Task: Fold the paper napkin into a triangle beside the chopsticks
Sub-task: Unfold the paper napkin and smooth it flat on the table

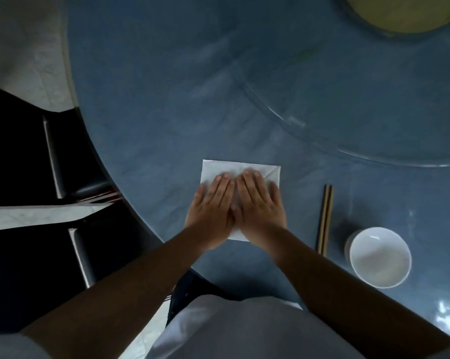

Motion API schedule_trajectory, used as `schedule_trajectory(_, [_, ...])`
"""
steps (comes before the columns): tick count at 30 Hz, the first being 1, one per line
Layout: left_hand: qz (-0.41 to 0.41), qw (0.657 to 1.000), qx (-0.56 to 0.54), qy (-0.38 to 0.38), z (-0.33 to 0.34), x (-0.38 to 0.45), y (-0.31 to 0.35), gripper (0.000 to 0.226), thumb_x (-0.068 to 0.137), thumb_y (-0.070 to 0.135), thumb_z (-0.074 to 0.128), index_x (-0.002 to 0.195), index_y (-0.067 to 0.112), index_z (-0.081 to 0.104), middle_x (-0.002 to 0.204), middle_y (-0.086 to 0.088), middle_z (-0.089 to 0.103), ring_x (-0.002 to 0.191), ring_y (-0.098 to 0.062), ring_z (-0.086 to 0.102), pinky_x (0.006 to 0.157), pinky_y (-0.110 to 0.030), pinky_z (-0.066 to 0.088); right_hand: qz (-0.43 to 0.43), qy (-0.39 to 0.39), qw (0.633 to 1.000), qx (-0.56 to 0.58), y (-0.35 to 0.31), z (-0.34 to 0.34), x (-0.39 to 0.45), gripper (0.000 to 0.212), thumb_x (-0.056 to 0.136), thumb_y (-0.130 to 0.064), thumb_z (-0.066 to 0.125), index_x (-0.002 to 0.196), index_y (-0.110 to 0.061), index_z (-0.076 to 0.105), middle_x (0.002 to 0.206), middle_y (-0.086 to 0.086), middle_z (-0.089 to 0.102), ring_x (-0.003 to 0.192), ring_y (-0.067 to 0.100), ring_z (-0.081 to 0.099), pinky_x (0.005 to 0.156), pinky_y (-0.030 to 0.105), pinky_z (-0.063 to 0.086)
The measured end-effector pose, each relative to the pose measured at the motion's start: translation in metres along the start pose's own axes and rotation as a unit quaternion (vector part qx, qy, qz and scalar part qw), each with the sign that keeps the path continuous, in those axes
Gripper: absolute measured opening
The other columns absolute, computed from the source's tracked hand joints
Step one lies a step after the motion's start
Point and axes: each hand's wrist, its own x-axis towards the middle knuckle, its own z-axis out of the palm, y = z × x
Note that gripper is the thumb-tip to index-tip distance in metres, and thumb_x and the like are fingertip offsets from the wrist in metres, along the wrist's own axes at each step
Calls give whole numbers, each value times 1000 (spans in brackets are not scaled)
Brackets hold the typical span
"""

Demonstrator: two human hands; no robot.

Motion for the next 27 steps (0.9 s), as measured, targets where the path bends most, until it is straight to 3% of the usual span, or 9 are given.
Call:
schedule_trajectory(3, [-5,1000,11,-15,1,1,-7,73,90,49,30,150,13,10,160,-9,14,147,-21,7,115,-50,8,17,20,1000,-17,18,3,-3,73,91,-58,22,150,-19,5,161,-2,8,146,15,-1,115,49,3])
schedule_trajectory(7, [-16,999,26,-30,0,-6,-21,80,88,58,31,151,20,1,161,-5,3,147,-20,-2,113,-55,6,45,34,998,-30,41,-1,-12,77,90,-62,23,150,-17,7,160,-1,12,146,15,6,114,52,3])
schedule_trajectory(14, [-46,997,49,-37,-5,-29,-36,83,89,62,22,148,17,-16,159,-5,-12,144,-18,-19,114,-50,-10,75,35,996,-28,50,-7,-25,77,92,-61,15,147,-14,-11,157,3,-11,144,16,-10,116,47,-6])
schedule_trajectory(16, [-45,998,38,-27,-6,-34,-30,86,88,59,27,149,13,-10,159,-6,-9,145,-19,-16,115,-50,-8,38,37,998,-29,39,-3,-35,77,92,-59,19,147,-14,-11,158,5,-11,145,18,-11,115,47,-6])
schedule_trajectory(20, [24,998,22,-45,-5,-36,-10,80,85,51,34,148,6,15,158,-16,17,145,-29,12,113,-57,16,-69,21,996,-42,18,10,-56,78,90,-55,35,149,-9,13,158,9,10,146,24,12,115,50,8])
schedule_trajectory(24, [3,998,24,-63,-1,-45,-24,79,86,51,37,149,9,14,159,-13,16,146,-27,14,114,-55,16,-28,3,999,-41,31,8,-59,78,89,-54,37,151,-11,14,159,6,12,146,20,10,115,52,12])
schedule_trajectory(27, [-19,996,44,-70,-4,-60,-44,79,90,58,24,150,10,7,160,-10,6,147,-26,7,115,-53,11,-9,-10,998,-55,56,0,-64,79,89,-56,34,151,-13,9,159,5,11,146,21,14,114,50,11])
